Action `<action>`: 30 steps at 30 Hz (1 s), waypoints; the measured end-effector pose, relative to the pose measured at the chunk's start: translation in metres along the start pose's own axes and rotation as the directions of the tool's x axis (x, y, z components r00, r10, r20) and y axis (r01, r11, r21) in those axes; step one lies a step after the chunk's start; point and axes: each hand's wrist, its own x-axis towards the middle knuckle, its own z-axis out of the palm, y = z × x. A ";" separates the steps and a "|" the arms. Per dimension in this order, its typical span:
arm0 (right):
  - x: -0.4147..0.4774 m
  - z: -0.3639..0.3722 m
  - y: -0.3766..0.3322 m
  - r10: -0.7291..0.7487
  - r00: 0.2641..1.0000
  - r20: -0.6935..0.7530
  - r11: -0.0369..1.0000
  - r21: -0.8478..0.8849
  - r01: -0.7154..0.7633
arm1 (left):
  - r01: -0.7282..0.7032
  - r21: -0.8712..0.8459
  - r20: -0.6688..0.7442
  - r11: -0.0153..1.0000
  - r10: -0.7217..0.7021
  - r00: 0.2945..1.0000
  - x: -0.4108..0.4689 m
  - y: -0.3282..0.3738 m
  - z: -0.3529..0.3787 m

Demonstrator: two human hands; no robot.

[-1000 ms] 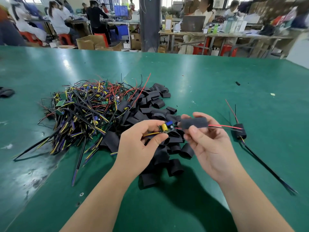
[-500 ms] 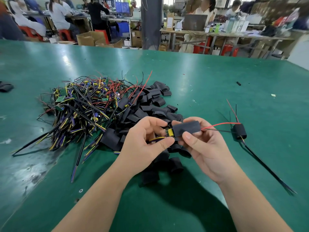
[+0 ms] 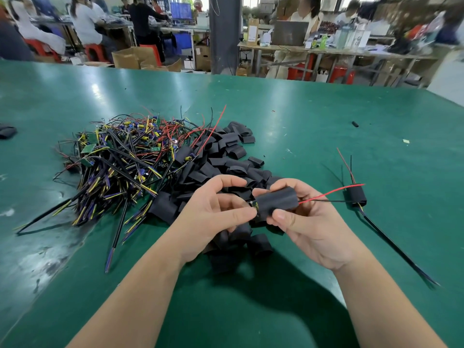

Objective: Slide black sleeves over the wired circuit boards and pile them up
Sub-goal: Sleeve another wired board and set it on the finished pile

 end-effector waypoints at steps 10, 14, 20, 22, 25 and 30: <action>0.002 -0.002 0.012 -0.038 0.999 -0.014 0.988 -0.153 0.035 | 0.048 0.156 -0.073 0.987 -0.037 0.997 0.001 0.000 -0.004; 0.003 -0.001 0.018 -0.019 0.998 -0.067 0.940 -0.342 -0.005 | 0.053 0.378 -0.157 0.924 0.007 0.988 0.004 -0.006 -0.005; 0.005 0.009 0.024 0.064 0.982 -0.177 0.962 -0.249 -0.108 | 0.018 0.337 -0.223 0.941 0.061 0.973 0.004 -0.008 0.002; 0.009 0.010 0.018 0.068 0.972 -0.226 0.998 0.015 -0.066 | -0.027 0.125 -0.208 0.992 0.053 0.977 0.005 -0.005 0.005; 0.011 0.000 -0.005 0.041 0.927 -0.373 0.957 0.281 0.071 | -0.075 -0.102 -0.192 0.992 0.055 0.980 0.003 0.000 0.005; 0.002 -0.054 -0.041 -0.208 0.628 -0.750 0.974 -0.099 0.203 | -0.193 0.005 -0.366 0.981 0.182 0.913 0.006 0.000 -0.008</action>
